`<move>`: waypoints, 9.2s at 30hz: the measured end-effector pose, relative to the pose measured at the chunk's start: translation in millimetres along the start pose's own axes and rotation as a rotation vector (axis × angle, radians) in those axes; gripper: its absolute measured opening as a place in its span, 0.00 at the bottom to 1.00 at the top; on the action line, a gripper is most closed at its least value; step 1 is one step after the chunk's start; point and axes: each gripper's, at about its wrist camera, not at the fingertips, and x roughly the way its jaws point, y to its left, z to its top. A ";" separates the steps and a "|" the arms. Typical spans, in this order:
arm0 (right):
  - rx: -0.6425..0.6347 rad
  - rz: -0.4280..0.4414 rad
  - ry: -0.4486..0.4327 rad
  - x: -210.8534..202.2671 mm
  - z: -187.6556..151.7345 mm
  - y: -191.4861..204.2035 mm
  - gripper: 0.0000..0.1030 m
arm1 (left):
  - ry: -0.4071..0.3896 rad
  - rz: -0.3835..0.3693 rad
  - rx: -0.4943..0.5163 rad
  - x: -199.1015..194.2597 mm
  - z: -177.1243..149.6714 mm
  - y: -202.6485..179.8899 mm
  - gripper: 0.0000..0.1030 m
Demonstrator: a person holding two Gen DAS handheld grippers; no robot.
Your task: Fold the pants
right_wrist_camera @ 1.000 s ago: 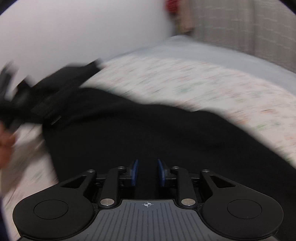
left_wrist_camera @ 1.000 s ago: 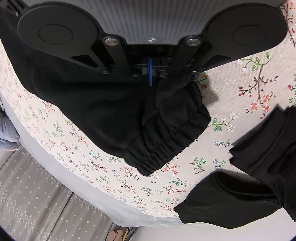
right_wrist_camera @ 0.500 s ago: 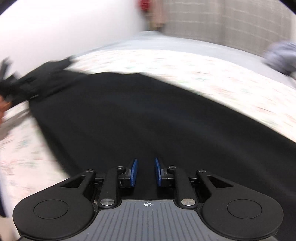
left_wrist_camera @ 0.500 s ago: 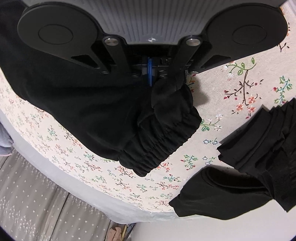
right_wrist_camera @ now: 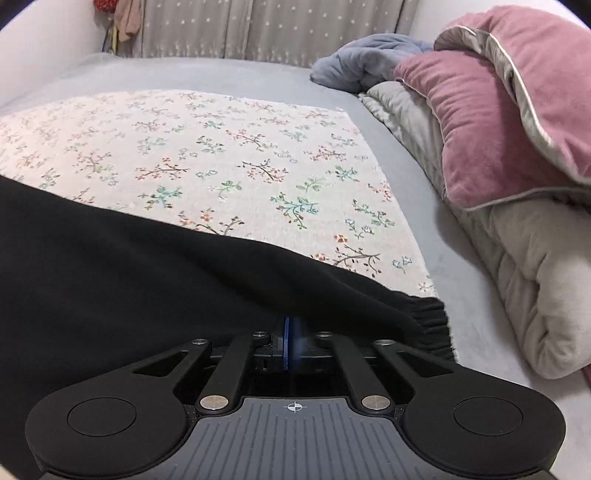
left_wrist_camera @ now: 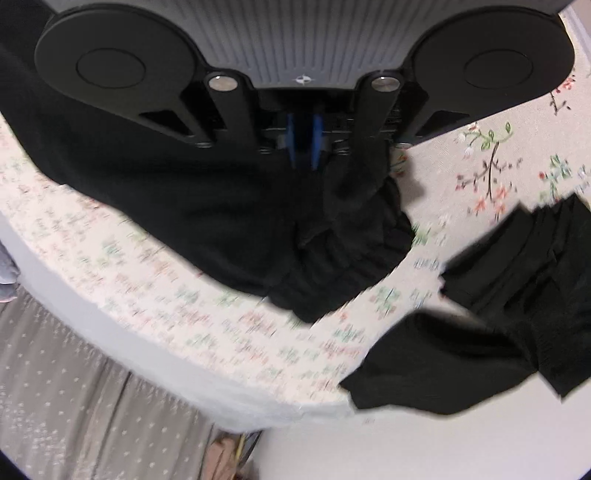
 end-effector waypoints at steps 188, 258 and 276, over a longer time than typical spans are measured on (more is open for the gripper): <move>-0.634 0.105 -0.375 -73.7 -60.4 235.7 0.38 | 0.421 -0.839 0.071 8.5 -99.3 -179.6 0.89; -0.640 0.009 -0.519 -113.3 -100.2 283.2 0.40 | 0.317 -0.826 0.225 -11.3 -88.9 -227.2 0.37; -0.422 -0.065 -0.374 -101.7 -96.1 263.0 0.08 | 0.145 -0.776 0.195 -20.9 -13.2 -170.4 0.34</move>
